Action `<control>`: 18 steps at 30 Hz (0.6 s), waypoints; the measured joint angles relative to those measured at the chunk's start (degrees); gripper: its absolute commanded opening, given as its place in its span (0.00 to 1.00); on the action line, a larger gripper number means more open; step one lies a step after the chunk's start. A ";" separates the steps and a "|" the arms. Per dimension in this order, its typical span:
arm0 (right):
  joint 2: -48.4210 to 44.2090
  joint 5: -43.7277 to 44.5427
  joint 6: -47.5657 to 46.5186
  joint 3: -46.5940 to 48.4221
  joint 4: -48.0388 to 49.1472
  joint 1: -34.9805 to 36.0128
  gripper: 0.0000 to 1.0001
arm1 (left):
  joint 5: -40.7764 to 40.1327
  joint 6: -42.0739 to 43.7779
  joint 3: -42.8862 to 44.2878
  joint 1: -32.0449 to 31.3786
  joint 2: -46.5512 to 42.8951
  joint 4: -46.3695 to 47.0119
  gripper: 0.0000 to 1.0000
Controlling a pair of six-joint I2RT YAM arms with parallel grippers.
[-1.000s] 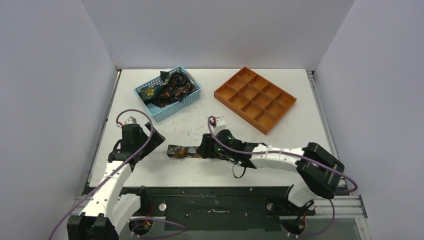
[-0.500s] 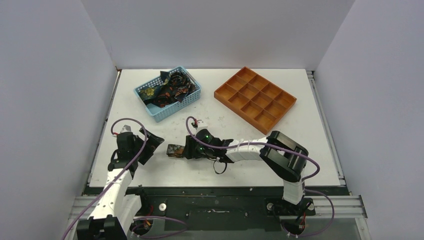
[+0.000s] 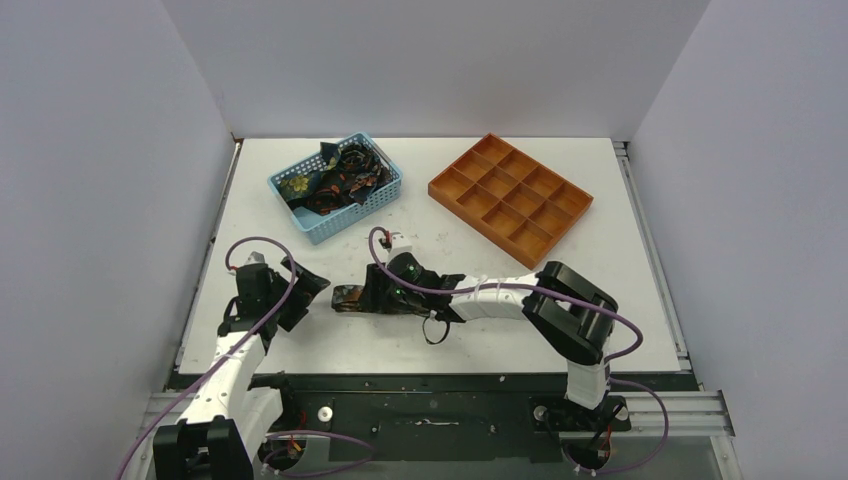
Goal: Roll the ties
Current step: Roll the tie at the center of the board.
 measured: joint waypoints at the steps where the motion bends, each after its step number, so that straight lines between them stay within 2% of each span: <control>1: 0.00 0.00 0.00 0.13 0.11 -0.04 0.50 | -0.15 0.00 0.00 0.00 0.00 -0.04 0.94; 10: -1.57 -0.35 1.25 -2.38 2.62 -0.46 0.56 | -1.31 0.07 0.02 0.00 -0.07 -0.44 1.00; 12: -2.29 -0.79 2.05 -3.08 2.73 -0.79 0.56 | -1.77 0.04 0.09 0.00 -0.28 -0.68 0.97; 18: -2.56 -1.79 4.09 -3.26 3.98 -2.27 0.52 | -3.13 -0.61 2.60 0.68 0.39 -4.20 0.96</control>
